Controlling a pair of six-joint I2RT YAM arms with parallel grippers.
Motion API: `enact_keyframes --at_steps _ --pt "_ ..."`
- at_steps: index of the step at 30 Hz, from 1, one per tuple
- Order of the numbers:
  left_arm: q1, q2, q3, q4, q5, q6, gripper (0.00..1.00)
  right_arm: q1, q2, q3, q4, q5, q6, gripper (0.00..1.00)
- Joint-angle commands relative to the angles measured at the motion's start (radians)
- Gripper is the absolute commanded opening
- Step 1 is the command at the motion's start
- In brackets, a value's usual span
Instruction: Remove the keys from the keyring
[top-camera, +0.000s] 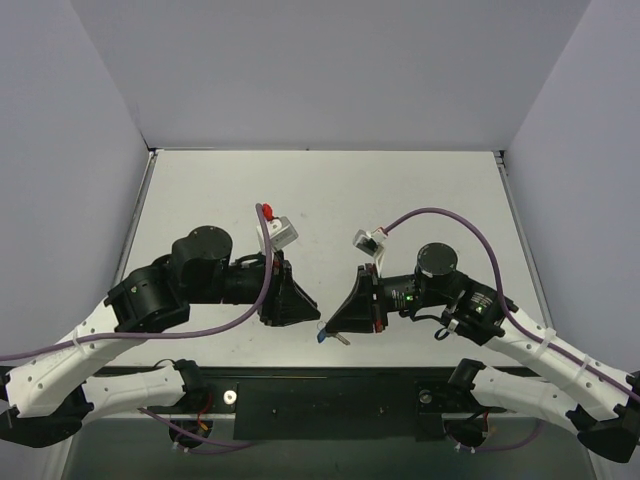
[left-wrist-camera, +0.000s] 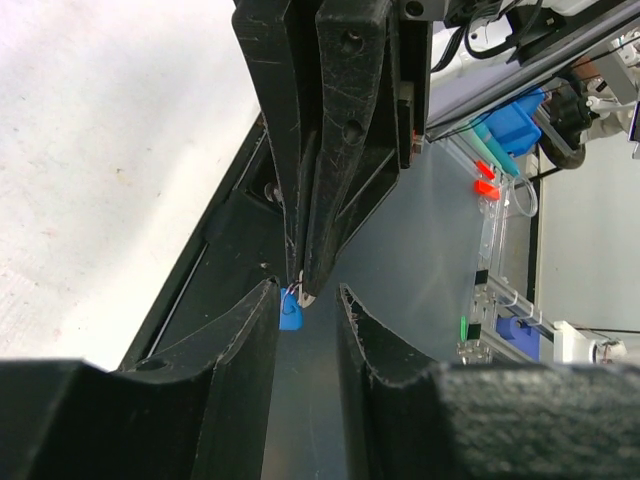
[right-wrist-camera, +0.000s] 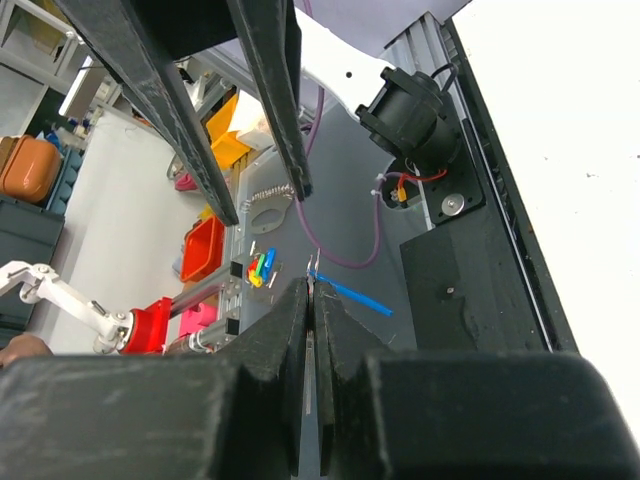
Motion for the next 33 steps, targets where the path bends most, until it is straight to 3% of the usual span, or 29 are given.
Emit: enact_keyframes --at_steps 1,26,33 --pt "-0.004 0.005 -0.012 0.064 0.064 -0.004 0.38 0.012 -0.015 0.013 0.083 -0.029 0.005 0.00" --pt "-0.004 0.032 -0.050 0.090 0.121 -0.041 0.38 0.033 -0.045 0.059 0.071 -0.003 -0.001 0.00" --pt "-0.007 0.037 -0.054 0.110 0.133 -0.052 0.29 0.036 -0.042 0.059 0.069 -0.002 -0.002 0.00"
